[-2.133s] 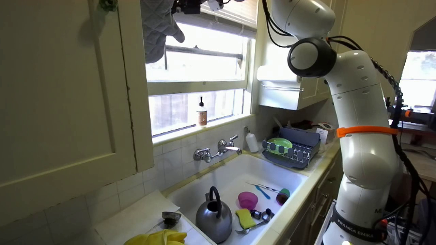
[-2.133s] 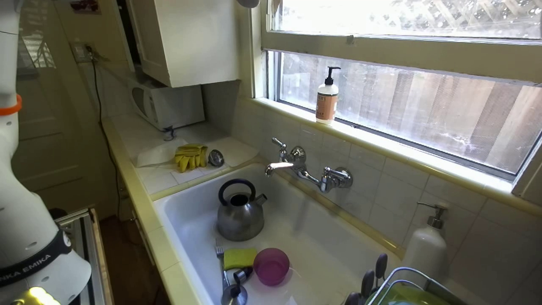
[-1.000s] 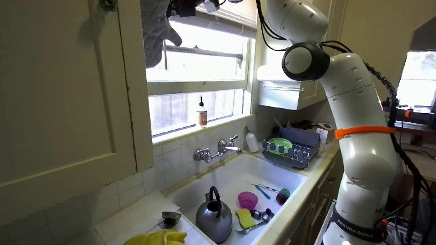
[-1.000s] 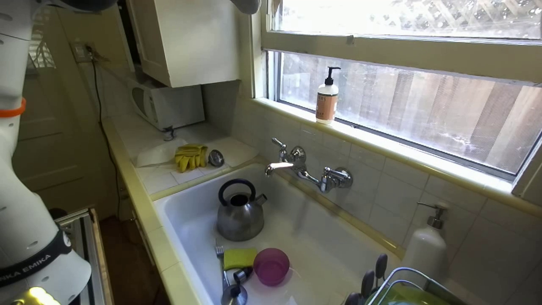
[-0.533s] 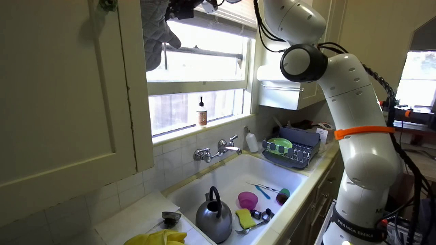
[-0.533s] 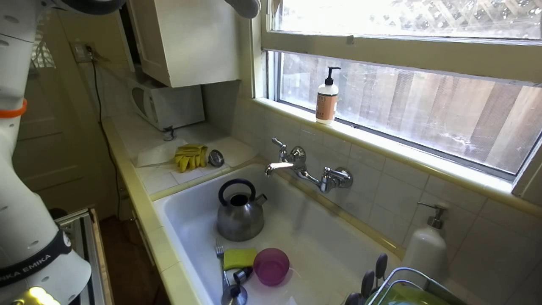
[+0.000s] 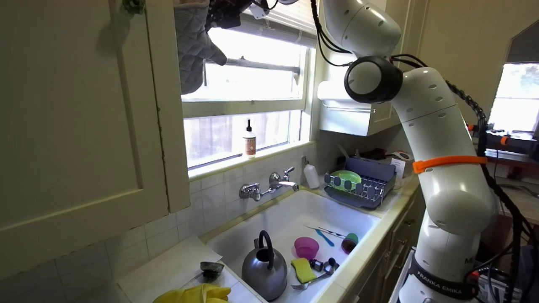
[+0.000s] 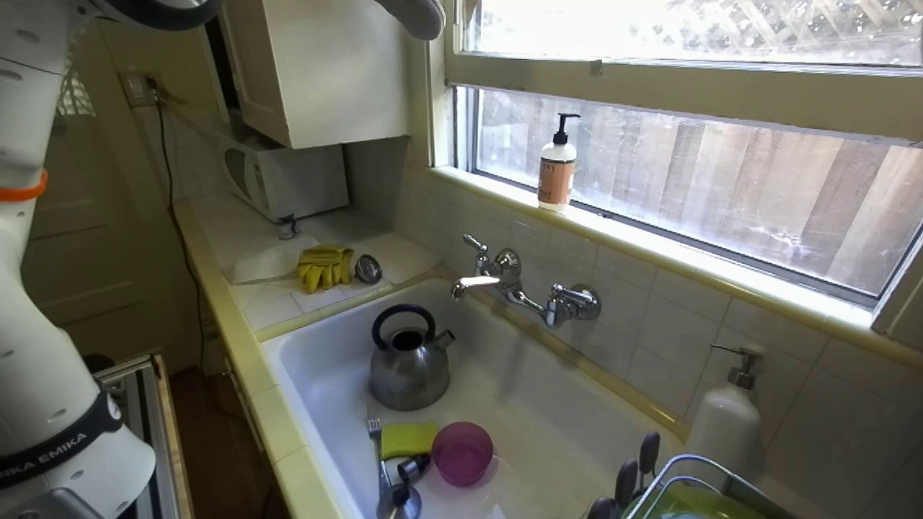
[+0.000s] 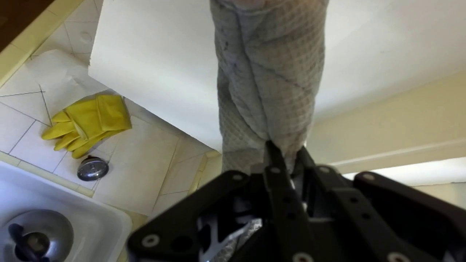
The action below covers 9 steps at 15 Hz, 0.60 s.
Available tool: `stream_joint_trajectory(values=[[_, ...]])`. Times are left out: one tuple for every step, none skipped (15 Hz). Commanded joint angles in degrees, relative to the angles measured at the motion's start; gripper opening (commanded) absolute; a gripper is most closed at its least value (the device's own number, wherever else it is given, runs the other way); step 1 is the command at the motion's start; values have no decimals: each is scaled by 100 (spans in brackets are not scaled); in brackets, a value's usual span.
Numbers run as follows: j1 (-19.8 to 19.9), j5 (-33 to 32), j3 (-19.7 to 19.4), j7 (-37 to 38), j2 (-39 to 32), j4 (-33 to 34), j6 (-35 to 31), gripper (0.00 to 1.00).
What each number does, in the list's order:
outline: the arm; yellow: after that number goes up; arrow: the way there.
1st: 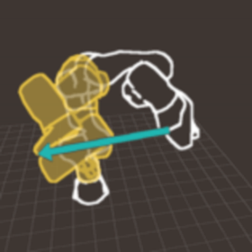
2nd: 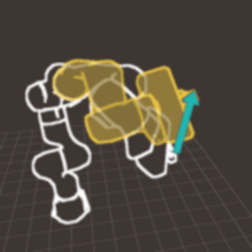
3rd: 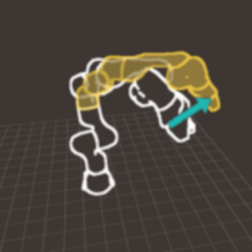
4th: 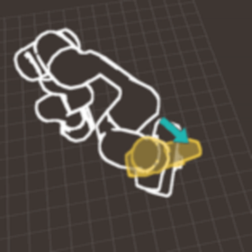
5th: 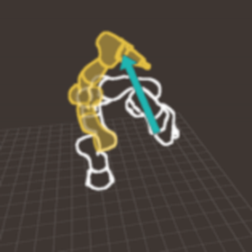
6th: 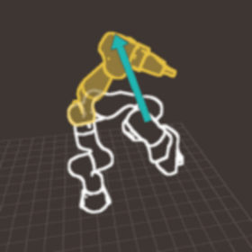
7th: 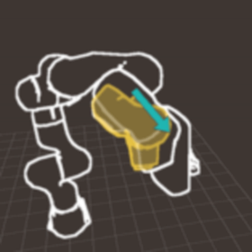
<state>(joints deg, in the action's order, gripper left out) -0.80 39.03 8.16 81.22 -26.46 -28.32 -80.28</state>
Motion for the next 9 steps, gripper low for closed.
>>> stream_joint_trajectory(values=[[13, -167, 73, 180, -175, 398, 267, 3], [20, -185, 73, 174, -182, 410, 294, 3], [29, -198, 74, 175, -188, 421, 333, 3], [39, -204, 79, 175, -195, 436, 361, 3], [48, -207, 80, 177, -199, 445, 384, 3], [63, -205, 82, 184, -204, 451, 415, 3], [70, -208, 82, 188, -211, 462, 420, 3], [77, -219, 77, 176, -217, 476, 412, 36], [105, -207, 85, 152, -218, 491, 428, 38]])
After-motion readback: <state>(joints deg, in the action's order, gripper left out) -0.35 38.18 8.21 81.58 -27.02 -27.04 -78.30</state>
